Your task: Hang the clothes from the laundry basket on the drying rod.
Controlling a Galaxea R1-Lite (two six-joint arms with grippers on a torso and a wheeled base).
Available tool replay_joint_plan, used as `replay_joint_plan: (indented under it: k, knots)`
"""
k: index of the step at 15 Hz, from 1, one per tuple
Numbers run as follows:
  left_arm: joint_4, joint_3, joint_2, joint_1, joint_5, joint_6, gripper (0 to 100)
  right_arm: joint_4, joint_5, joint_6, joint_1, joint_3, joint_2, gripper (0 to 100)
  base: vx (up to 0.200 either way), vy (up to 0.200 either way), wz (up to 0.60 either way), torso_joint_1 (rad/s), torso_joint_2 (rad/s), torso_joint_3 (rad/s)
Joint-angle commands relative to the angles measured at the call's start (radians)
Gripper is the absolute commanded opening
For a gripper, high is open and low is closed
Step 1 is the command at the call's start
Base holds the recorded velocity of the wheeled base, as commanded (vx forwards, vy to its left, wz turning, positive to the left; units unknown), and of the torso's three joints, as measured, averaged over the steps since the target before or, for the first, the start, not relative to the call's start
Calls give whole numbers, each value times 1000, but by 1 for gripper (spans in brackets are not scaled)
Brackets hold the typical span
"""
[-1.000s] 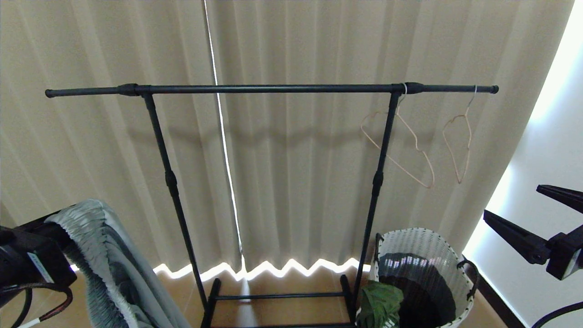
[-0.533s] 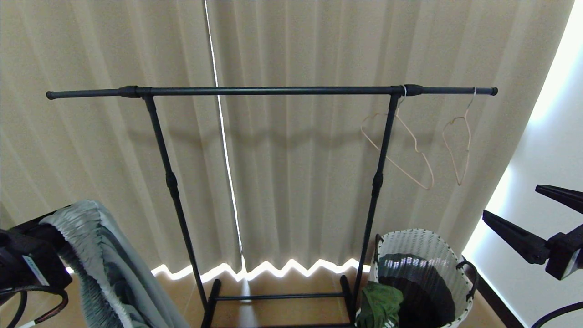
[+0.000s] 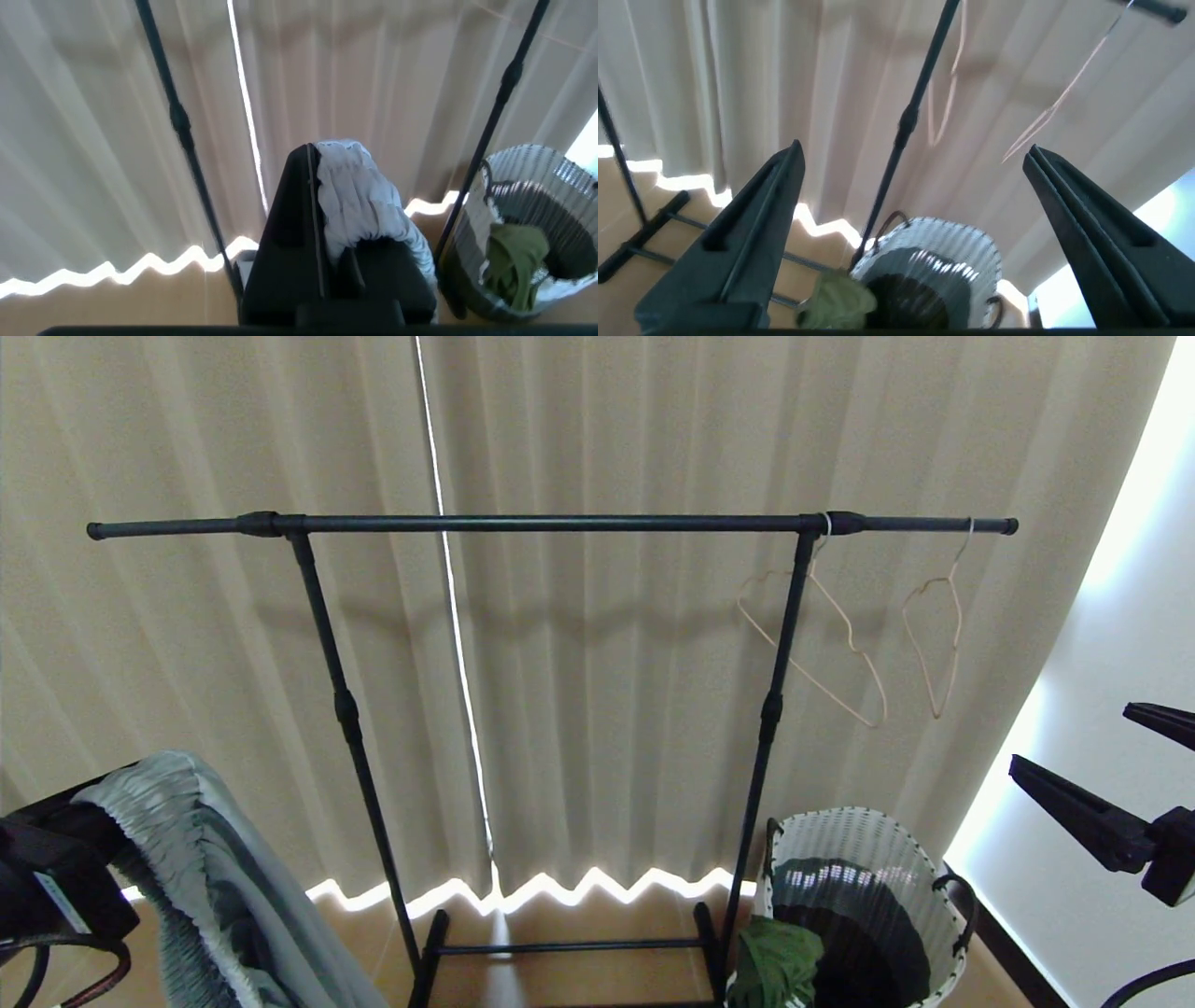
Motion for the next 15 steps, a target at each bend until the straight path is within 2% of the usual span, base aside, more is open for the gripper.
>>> replay_joint_plan:
  k: [1,7,12,15]
  knots:
    - [0,3,-1,-1,0,0,0,1,0,0,0,2,-8,100,200,-200,0,2,-2,2]
    - [-1,14,-2,-1,-2,3,0,1,0,0,0,0,-9,100,200,-200,0,2,0,1]
    - [-1,22,-15,-1,0,4,0,1,-3,-2,0,-3,-8,100,0,0,0,0,0,0]
    - [5,30,-9,-1,-2,29,0,15,-94,-2,-1,-4,-11,100,0,0,0,0,0,0]
